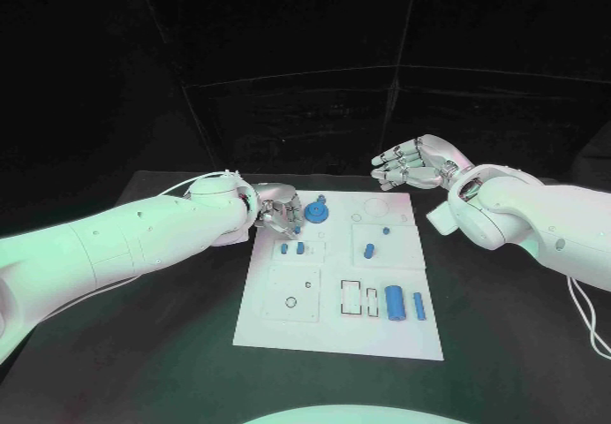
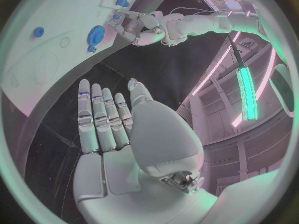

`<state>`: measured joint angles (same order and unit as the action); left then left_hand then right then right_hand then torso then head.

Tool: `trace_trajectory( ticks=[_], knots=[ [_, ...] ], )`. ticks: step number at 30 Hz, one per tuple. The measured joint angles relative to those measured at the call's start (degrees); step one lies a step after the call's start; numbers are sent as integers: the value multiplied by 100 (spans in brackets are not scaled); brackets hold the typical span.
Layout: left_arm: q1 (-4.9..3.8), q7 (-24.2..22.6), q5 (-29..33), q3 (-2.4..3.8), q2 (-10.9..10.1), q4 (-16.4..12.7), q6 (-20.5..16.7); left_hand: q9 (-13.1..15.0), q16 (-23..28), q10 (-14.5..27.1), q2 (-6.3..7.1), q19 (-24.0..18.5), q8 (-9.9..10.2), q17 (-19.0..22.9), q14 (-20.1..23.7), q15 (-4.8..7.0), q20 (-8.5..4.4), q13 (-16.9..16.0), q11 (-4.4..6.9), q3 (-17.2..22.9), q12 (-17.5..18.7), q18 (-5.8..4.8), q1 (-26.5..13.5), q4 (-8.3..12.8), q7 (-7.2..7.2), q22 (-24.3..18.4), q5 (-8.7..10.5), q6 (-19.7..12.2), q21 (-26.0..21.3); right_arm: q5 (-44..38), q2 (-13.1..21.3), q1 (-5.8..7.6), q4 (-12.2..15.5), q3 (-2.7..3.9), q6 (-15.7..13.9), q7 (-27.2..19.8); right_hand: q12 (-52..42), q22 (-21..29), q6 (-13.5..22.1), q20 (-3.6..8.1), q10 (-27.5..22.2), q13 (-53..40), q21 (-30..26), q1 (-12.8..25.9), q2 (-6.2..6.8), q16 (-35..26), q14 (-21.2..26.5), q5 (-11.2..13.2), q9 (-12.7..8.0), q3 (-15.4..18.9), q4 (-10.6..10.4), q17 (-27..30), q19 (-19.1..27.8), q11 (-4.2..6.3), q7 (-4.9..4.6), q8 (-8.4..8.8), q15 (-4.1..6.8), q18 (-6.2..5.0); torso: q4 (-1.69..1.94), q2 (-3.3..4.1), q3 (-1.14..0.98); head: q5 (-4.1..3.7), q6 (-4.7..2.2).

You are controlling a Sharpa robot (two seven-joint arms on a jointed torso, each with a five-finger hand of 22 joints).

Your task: Assemble the parts on the task board

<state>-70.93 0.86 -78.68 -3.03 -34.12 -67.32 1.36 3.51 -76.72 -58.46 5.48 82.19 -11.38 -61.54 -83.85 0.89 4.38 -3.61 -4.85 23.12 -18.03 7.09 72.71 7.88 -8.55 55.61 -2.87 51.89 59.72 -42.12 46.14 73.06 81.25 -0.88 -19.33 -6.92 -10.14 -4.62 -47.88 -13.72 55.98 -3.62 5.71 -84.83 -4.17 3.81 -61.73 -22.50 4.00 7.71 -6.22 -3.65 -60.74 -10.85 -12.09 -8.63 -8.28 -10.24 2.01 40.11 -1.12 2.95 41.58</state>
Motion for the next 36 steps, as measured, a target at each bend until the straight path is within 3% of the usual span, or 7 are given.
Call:
trace_trajectory(
  ticks=[9, 12, 16, 21, 27, 33, 36],
  knots=[
    [2, 0, -1, 0, -38, -13, -57, 9, 0, 95, 34, -4, 116, 27, -21, -20, 4, 0, 2, -82, 67, 1, 34, 19, -18, -25, 0, -158, -26, -2, 0, 0, -89, 0, 19, -2, 0, 9, -12, 2, 0, 0, 0, 0, 0, 0, 0, 0, 5, -74, 74, 0, -43, 0, -12, 0, 0, 1, 0, 1, 0, -18, -16],
    [9, 0, -1, 0, -101, -30, -93, 8, 0, 114, 34, -4, 138, 33, -20, -20, 4, 0, -17, -82, 97, 1, 34, 19, -24, -32, 0, -164, -26, -14, 10, 0, -145, 0, 51, 6, 0, 8, -94, 53, 37, 0, 0, 0, 0, 35, -126, 40, 9, -156, 155, -7, -175, 36, -31, -30, 80, 0, 0, 0, 0, -15, -23],
    [15, -12, 0, 0, -238, -70, -170, 26, 0, 114, 32, 15, 138, 39, -20, -20, 23, -3, -17, -82, 97, 0, 37, 19, -27, -33, 0, -162, -26, -142, 39, 0, -203, 0, 140, 45, -75, -96, -327, 245, 310, 0, 238, -101, 26, 252, -665, 210, 22, -292, 292, -87, -599, 200, -31, -84, 268, 0, 0, -4, 1, -23, -39],
    [22, -202, 317, 2, -508, -135, -441, 64, 41, 62, -19, -36, 48, 112, -20, -62, 73, -14, -68, -82, 97, 0, 88, 18, -77, -201, 0, 120, -204, -745, 97, 0, -267, 0, 377, 181, -167, -379, -787, 592, 858, 0, 775, -213, 138, 645, -1625, 423, 33, -437, 437, -313, -1291, 443, 164, -151, 611, 0, 3, -8, 5, -96, -82],
    [24, -1057, 2147, 2, -857, -298, -1017, 57, 598, 20, -179, -433, 26, 1055, 222, -170, 154, -14, -110, -59, 162, 141, -11, -73, -197, -1286, 0, 323, -1277, -2182, 159, 0, -201, 0, 767, 533, -64, -826, -1088, 864, 1191, 0, 1474, -208, 293, 1136, -2222, 551, 0, -539, 485, -716, -1742, 657, 368, -80, 849, 1, 7, -10, 8, -240, -124],
    [24, -2011, 4177, 2, -1032, -554, -1440, 57, 912, -112, -215, -615, 5, 1577, 396, -140, 157, -27, -95, -88, 116, 222, -47, -102, -128, -1722, 0, 455, -1739, -3429, 194, -12, -67, -4, 999, 864, 164, -1279, -1167, 924, 1192, -7, 2070, -90, 410, 1797, -2222, 637, -15, -659, 381, -1243, -1717, 665, 369, 127, 849, 1, 7, -1, 20, -335, -157],
    [23, -2417, 5147, 1, -1107, -675, -1504, 34, 1291, -114, -248, -798, 5, 2167, 676, -149, 173, -24, -98, -80, 116, 221, -80, -141, -148, -1933, 0, 474, -2020, -3864, 237, -25, -20, -6, 1019, 975, 267, -1548, -1137, 932, 1039, -6, 2374, -22, 478, 2074, -2222, 637, -21, -721, 320, -1452, -1666, 632, 331, 241, 849, 0, 7, 0, 23, -351, -171]
  ],
)
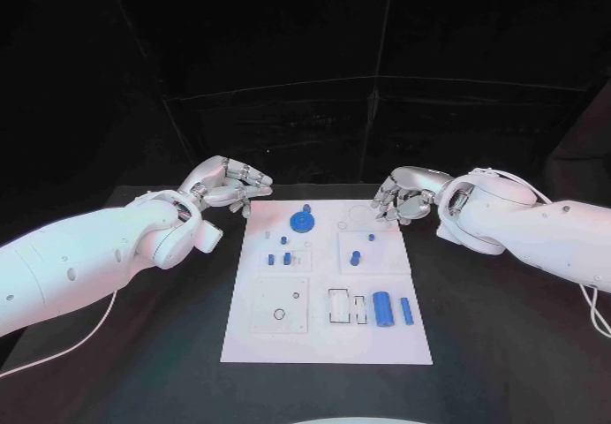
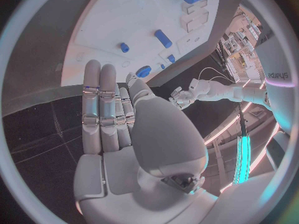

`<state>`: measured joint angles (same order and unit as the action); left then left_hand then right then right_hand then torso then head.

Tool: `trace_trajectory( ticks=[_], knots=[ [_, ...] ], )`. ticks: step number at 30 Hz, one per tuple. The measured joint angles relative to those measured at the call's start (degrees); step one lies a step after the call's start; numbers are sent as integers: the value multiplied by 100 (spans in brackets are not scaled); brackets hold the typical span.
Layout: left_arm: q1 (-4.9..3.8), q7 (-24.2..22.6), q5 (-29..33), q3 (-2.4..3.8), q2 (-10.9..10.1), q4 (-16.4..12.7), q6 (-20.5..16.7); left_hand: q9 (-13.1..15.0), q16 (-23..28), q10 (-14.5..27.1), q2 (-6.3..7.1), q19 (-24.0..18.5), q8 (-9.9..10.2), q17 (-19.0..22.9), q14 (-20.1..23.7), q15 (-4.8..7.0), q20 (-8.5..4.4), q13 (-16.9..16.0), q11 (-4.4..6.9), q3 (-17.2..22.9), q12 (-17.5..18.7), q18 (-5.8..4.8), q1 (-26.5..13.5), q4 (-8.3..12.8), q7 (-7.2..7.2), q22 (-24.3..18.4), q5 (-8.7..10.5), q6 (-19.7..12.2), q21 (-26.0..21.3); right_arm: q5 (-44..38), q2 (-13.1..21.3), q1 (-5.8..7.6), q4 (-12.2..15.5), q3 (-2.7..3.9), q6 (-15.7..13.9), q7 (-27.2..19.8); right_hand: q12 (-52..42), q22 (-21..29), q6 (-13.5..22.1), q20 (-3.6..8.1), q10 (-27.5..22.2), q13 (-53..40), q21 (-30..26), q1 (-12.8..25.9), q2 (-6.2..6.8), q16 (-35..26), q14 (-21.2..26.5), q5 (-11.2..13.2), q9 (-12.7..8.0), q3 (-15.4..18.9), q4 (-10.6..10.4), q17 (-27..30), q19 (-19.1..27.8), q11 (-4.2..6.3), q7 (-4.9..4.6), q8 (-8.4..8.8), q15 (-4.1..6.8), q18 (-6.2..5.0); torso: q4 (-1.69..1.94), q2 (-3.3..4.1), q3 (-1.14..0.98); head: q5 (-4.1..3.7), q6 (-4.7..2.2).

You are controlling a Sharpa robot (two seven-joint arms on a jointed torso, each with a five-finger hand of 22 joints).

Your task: Assemble the parts on the task board

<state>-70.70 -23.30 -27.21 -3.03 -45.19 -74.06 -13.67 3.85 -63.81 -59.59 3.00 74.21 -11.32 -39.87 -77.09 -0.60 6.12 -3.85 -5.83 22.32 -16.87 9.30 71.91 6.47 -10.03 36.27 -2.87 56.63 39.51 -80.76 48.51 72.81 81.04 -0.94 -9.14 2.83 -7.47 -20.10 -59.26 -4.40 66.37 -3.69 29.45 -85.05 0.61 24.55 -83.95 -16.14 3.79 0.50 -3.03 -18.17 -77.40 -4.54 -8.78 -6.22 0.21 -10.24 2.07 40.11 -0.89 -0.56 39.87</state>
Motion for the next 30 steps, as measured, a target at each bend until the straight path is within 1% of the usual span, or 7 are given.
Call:
trace_trajectory(
  ticks=[2, 5, 12, 25, 26, 27, 30],
  knots=[
    [0, -249, 644, -1, -46, -83, -7, -2, 178, 0, 0, -46, 40, 271, 133, -12, 27, 5, 0, 0, 0, 0, 0, 0, 0, -58, 0, 0, -92, -238, 21, -5, 10, 0, -1, 61, 49, -482, 41, 0, -50, 0, 472, 40, 39, 229, 0, 30, 0, -32, -32, -160, 0, -45, -41, 77, 0, 7, 0, 3, 3, -14, -8],
    [-1, -513, 1365, -2, -87, -190, 21, -2, 296, 0, 34, -73, 50, 459, 206, -33, 18, 5, 0, -2, 0, -1, -34, 3, 0, -107, 0, 0, -152, -475, 19, -28, 23, 0, -9, 129, 67, -1161, 48, -21, -107, 0, 1151, 23, 81, 581, 0, 64, 0, -96, -96, -412, 22, -67, -50, 145, 0, 93, -6, 3, 5, -21, -10],
    [-1, -852, 2253, -4, -112, -442, 66, -2, 346, 0, 18, -89, 85, 558, 246, -33, 34, 5, 0, -33, 0, -1, -74, 2, -21, -154, 0, -22, -214, -841, -97, -116, 24, -14, 29, 239, 133, -1514, 93, -82, -283, 0, 1526, -1, 166, 823, 0, 139, 1, -140, -110, -630, 247, -78, -4, 208, 0, 92, -14, -7, 13, -39, -11],
    [0, -1051, 2669, -6, -140, -583, 127, -6, 373, 23, -12, -89, 85, 630, 288, -33, 34, 4, -22, -32, 0, -2, -43, 2, -21, -171, 0, -22, -244, -1172, -218, -257, 83, -32, 328, 317, 133, -2419, 134, -134, -374, 1, 2397, -45, 210, 1171, 0, 95, 6, -363, -79, -892, 338, -129, -45, 208, -1, 92, -24, -1, -1, 16, 9],
    [0, -1054, 2679, -6, -140, -583, 132, -6, 373, 23, -12, -89, 85, 638, 288, -33, 34, 4, -23, -32, 0, -2, -43, 2, -21, -171, 0, -22, -244, -1181, -225, -261, 87, -32, 350, 319, 133, -2479, 134, -134, -386, 1, 2452, -45, 210, 1207, 7, 95, 7, -397, -75, -907, 338, -117, -45, 207, -7, 100, -25, -1, -2, 22, 16],
    [0, -1056, 2689, -6, -140, -583, 138, -6, 373, 23, -12, -89, 85, 655, 288, -33, 34, 4, -23, -32, 0, -2, -43, 2, -21, -180, 0, -22, -245, -1191, -231, -266, 90, -32, 370, 320, 133, -2527, 134, -138, -395, 1, 2499, -45, 210, 1237, 23, 70, 7, -412, -60, -922, 343, -108, -45, 208, -23, 173, -28, 1, -4, 25, 17],
    [1, -1067, 2716, -8, -140, -581, 158, -6, 376, 23, 0, -89, 85, 682, 309, -54, 34, 4, -22, -81, 0, -2, -55, 26, -21, -200, 0, -22, -279, -1220, -245, -285, 94, -32, 429, 327, 133, -2604, 134, -132, -405, 4, 2557, -45, 210, 1283, 22, 22, 7, -472, -63, -954, 381, -118, -45, 207, -22, 183, -29, 2, -4, 30, 30]
  ],
)
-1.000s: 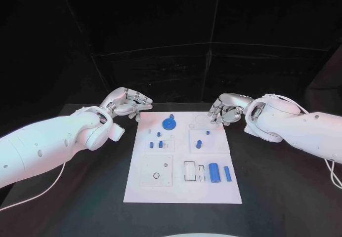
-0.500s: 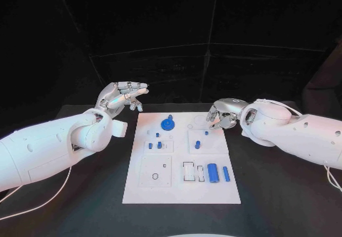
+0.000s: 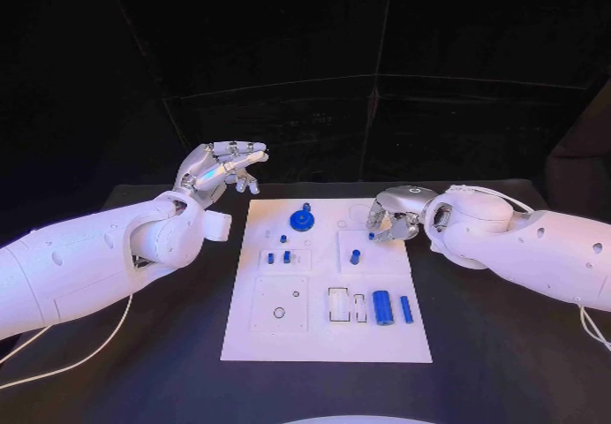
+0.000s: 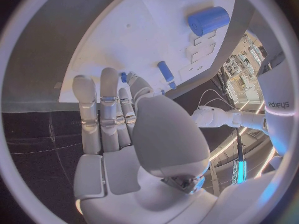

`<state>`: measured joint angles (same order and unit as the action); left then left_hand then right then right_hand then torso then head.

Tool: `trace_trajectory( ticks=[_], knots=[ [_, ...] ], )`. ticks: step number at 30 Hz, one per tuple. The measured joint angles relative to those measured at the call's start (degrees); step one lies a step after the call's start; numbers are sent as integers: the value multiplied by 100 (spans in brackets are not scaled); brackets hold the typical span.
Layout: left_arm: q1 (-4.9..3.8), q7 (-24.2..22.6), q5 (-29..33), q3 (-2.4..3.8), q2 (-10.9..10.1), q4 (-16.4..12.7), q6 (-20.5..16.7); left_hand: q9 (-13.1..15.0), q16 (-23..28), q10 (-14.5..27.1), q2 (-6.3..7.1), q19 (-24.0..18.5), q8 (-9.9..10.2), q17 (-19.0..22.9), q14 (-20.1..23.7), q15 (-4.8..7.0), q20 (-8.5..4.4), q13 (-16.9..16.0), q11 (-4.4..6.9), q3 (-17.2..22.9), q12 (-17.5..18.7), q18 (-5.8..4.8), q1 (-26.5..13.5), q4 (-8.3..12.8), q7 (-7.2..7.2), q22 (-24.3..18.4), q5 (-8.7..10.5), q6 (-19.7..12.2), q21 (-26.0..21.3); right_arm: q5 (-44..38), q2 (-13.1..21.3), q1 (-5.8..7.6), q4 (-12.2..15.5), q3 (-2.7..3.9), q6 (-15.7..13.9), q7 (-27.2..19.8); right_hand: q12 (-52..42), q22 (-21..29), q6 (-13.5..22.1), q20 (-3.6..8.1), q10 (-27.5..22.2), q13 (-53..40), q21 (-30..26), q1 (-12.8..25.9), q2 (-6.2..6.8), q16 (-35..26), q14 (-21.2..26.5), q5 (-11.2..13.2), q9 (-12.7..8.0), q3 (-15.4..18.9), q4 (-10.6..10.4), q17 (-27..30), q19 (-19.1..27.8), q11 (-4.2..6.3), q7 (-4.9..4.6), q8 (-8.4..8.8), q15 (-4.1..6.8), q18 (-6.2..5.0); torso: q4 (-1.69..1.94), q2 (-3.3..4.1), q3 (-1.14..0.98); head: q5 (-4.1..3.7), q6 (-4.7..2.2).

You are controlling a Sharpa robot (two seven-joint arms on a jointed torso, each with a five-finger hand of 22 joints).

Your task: Assemble the parts on the task board

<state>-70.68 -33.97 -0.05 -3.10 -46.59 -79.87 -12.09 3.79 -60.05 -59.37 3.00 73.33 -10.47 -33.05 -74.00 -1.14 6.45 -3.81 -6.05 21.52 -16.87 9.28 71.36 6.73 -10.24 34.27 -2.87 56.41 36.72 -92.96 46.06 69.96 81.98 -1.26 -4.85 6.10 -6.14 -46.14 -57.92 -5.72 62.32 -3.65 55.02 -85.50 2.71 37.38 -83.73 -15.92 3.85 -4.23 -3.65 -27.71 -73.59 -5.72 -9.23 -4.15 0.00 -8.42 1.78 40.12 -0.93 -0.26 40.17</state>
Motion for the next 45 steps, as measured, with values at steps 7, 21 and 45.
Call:
trace_trajectory(
  ticks=[7, 21, 45],
  knots=[
    [0, -20, 32, 0, 5, 7, 33, 0, 19, 0, 49, 0, 0, 2, 0, 0, 0, 0, 0, -64, 0, 0, -49, -9, 0, -18, 0, 0, -31, -44, -46, -43, -8, -1, 71, 22, 0, -110, -6, -27, -11, 3, 107, 0, 0, 63, 20, -25, 0, -137, 9, -43, 54, -11, -6, 0, -20, -1, 0, 0, 3, -2, 13],
    [0, -15, 51, 0, 10, 41, 137, 6, -15, 0, 49, 0, 0, 10, -1, 0, 0, -8, 0, -190, -44, 89, -49, -10, 1, -61, 0, 0, -56, -208, -170, -102, -83, 12, 95, 89, -113, -1615, -254, 9, 336, 4, 1422, 0, -1, 1104, -2, 296, 12, -899, 7, -962, -361, 66, 15, 0, 2, 179, 8, -4, 5, 44, 37],
    [1, 86, 59, -1, 8, 118, 407, 5, 19, 0, 29, 0, 21, 84, 20, 20, 0, -7, 0, -249, -44, 88, -29, 18, 1, -114, 0, 0, -122, -586, -114, -167, 117, 2, -123, 343, -162, -2579, -479, 29, 721, -47, 2219, 167, 212, 2148, -42, 628, 22, -2122, 347, -1864, -546, 142, 53, 0, 43, 357, -3, -6, 2, 14, 57]
  ],
)
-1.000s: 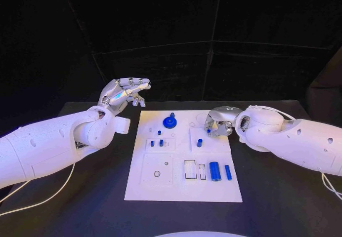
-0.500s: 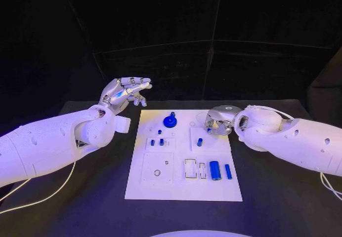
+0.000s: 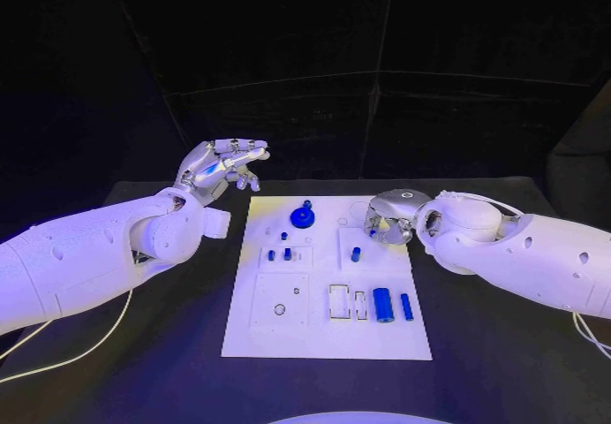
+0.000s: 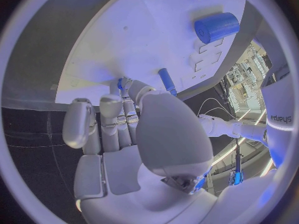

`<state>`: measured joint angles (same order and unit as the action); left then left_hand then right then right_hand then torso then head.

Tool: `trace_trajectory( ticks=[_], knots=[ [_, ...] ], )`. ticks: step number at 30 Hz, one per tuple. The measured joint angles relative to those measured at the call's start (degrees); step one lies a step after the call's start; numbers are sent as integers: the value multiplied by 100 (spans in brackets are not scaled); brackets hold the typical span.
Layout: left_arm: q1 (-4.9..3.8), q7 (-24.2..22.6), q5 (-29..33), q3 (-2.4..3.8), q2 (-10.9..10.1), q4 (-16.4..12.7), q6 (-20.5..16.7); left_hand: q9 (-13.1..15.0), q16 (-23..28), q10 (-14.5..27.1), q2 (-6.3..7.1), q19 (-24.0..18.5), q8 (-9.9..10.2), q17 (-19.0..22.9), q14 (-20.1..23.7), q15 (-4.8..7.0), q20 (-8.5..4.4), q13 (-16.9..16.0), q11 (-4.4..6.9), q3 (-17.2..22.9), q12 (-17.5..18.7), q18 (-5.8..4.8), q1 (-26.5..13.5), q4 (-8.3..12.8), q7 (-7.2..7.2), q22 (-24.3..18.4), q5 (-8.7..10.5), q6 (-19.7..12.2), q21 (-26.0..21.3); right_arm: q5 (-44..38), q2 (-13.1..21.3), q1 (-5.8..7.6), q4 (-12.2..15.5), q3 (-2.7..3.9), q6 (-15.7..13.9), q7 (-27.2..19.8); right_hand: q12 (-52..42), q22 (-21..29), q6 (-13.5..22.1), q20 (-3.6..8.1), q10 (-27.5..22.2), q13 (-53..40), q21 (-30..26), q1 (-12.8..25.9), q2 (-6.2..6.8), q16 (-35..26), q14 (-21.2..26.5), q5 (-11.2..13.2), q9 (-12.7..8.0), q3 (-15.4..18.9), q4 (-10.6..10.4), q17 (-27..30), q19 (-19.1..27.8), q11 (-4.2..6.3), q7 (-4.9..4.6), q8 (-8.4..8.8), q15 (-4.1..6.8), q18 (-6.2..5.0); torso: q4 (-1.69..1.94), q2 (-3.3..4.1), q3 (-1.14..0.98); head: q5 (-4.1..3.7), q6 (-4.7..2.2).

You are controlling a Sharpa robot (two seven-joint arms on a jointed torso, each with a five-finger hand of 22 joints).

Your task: Assemble the parts on the task board

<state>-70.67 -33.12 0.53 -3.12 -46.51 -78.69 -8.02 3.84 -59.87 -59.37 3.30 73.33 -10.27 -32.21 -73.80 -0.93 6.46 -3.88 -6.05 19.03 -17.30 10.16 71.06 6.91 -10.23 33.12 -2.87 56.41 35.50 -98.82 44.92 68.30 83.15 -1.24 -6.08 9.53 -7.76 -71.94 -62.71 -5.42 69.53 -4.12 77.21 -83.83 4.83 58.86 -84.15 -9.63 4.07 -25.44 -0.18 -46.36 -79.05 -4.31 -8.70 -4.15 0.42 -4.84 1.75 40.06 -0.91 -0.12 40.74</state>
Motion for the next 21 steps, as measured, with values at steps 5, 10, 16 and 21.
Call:
trace_trajectory(
  ticks=[5, 10, 16, 21],
  knots=[
    [0, 11, 0, 0, -8, 77, 33, 0, 0, 0, -41, 0, 0, 16, 0, 0, 0, 0, 0, -5, 0, 0, 41, 5, 0, -10, 0, 0, -22, -45, 70, 0, 127, 0, -168, 66, 0, -77, -21, 21, 30, 6, 62, 60, 60, 86, 0, 0, -1, -68, 25, -80, -21, 29, 21, 0, 0, 0, 0, -3, 4, -3, -3],
    [0, 16, -2, 0, -24, 150, 38, 0, 0, 21, -41, 0, 0, 5, 0, 0, 0, 0, -20, -4, 0, -1, 41, 5, 0, -17, 0, 0, -22, -71, 116, 0, 196, 0, -333, 106, 0, -113, -21, 1, 49, 9, 85, 60, 60, 120, 0, 0, -1, -69, 25, -124, -41, 11, 21, 0, 0, -1, 3, -7, 4, -13, -14],
    [0, 23, -4, 0, -33, 184, 41, 0, 0, 21, -67, 0, 27, -13, 0, 0, 0, 1, -20, -20, 0, -1, 67, 21, 0, -23, 0, 0, -22, -84, 191, 2, 294, 2, -540, 160, 1, -193, -21, 10, 49, 13, 135, 84, 84, 221, 0, 0, -1, -126, 36, -219, -94, 11, 21, 0, 0, -1, 10, -7, 5, -23, -24],
    [0, 23, -6, 0, -13, 249, 38, 0, 0, 83, -67, 16, 49, -17, 0, 0, -16, 1, -40, -36, 0, -2, 67, 37, -31, -39, 0, -31, -43, -76, 360, 4, 579, 6, -664, 241, 1, -210, -21, 10, 49, 11, 154, 107, 107, 237, 0, -8, -2, -142, 50, -240, -94, 11, 21, 0, 0, -2, 11, -7, 5, -2, -23]
  ],
)
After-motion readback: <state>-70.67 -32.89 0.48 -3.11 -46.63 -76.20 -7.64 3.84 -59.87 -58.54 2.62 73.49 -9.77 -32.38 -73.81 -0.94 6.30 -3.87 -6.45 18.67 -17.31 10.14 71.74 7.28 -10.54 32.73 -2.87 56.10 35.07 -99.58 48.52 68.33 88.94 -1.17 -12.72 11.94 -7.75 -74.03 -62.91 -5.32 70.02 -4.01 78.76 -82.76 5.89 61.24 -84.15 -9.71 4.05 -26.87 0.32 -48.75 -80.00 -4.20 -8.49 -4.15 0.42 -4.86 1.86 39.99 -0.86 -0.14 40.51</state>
